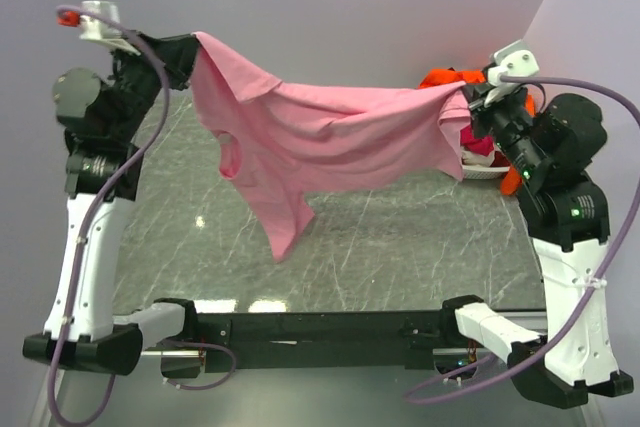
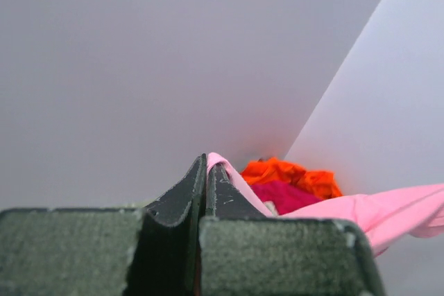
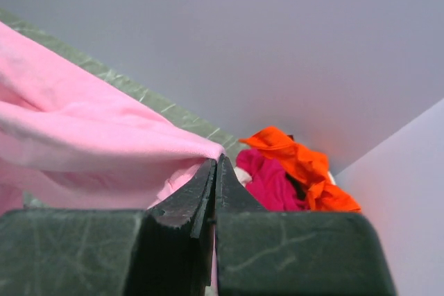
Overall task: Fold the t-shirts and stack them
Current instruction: Flatten the tshirt out
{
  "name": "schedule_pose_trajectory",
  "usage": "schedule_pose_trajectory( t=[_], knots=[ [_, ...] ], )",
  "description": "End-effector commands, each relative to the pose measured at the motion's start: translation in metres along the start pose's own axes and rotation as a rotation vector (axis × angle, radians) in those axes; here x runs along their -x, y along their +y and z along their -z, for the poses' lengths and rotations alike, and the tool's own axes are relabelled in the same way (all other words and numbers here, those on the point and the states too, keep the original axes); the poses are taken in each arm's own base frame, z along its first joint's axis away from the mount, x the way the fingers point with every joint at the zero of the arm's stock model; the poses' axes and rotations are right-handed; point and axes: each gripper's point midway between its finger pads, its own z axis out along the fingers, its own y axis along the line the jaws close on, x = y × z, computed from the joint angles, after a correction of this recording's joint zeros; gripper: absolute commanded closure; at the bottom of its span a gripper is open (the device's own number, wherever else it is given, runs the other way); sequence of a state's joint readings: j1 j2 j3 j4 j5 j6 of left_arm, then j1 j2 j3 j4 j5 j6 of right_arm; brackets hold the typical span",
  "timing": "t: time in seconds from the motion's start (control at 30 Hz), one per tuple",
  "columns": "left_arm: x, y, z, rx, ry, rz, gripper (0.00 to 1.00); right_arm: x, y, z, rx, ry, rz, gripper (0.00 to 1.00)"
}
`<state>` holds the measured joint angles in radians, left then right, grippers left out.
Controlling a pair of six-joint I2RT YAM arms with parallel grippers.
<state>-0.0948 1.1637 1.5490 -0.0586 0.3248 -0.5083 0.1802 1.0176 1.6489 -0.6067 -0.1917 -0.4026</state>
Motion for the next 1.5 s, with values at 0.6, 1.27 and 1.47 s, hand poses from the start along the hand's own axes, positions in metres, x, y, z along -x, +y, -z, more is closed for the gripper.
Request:
schedule_pose_trajectory(
  t=[0.6,1.27,1.47],
  knots=[
    [0.120,-0.092,0.099,-0.101,-0.297,-0.025,1.00,0.088,-0.026,0.083,-0.141,-0.263,-0.016,1.00],
    [-0.298,0.235,-0.012,0.499,0.566,0.436,0.33,-0.271,0.109,-0.065,0.384,0.493,0.023,0.41],
    [-0.241,0.193,0.003,0.442,0.537,0.252,0.33,-0.283,0.151,-0.047,0.635,0.564,-0.071,0.34]
  ],
)
